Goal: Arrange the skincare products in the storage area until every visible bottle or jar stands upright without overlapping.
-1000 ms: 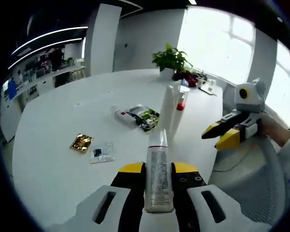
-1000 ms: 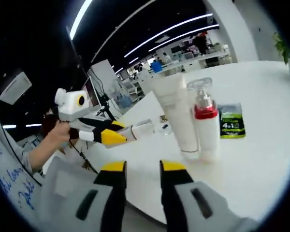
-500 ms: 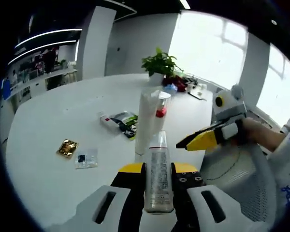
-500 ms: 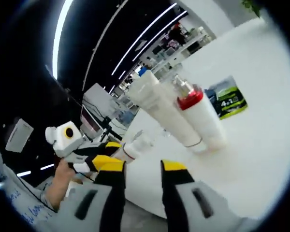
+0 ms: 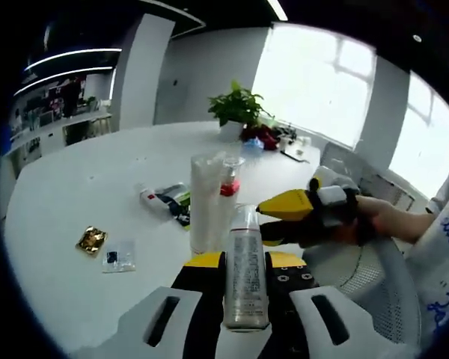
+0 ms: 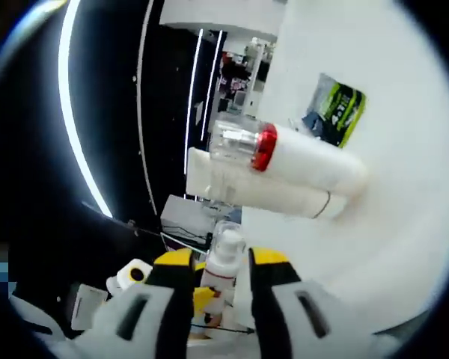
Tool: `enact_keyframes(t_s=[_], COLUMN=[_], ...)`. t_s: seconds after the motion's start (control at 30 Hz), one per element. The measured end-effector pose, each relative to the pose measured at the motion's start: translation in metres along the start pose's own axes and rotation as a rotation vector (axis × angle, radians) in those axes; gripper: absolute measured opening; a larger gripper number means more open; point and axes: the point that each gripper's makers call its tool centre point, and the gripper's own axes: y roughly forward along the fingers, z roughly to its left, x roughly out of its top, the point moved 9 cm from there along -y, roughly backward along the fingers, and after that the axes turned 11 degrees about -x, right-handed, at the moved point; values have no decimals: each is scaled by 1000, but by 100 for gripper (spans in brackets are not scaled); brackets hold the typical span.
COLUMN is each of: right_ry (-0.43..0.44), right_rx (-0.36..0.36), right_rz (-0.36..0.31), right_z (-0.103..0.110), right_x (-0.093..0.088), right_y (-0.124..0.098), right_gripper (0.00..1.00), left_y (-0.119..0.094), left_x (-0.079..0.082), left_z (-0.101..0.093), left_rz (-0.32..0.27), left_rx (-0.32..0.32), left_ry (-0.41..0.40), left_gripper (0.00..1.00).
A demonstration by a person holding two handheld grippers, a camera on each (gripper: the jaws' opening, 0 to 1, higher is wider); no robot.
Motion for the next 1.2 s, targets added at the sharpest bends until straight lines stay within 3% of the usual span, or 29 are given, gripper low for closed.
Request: enact_keyframes(t_s=[0.13,0.53,0.67,0.87,1.2], right_ry=[101,88,3,-228,-425], right_rx=[25,6,2,-13,-49], right_rz=[-46,-67,-65,-57,-82], right_z=[-3,-5,-2,10,20], right_x=[6,13,15,19,17], right_y=[-1,-4,-4,-6,-8], right_gripper=[26,22,22,23,21], left_y=[4,12,14,16,33], left_x=[2,4,3,1,-7], left_z=[-1,-4,-3,0,2], left_rz=[1,7,20,31,96], left_rx=[-18,-42,-46,-52,-36], left_ry=[9,23,24,26,74], left_gripper=[17,17,17,17,17])
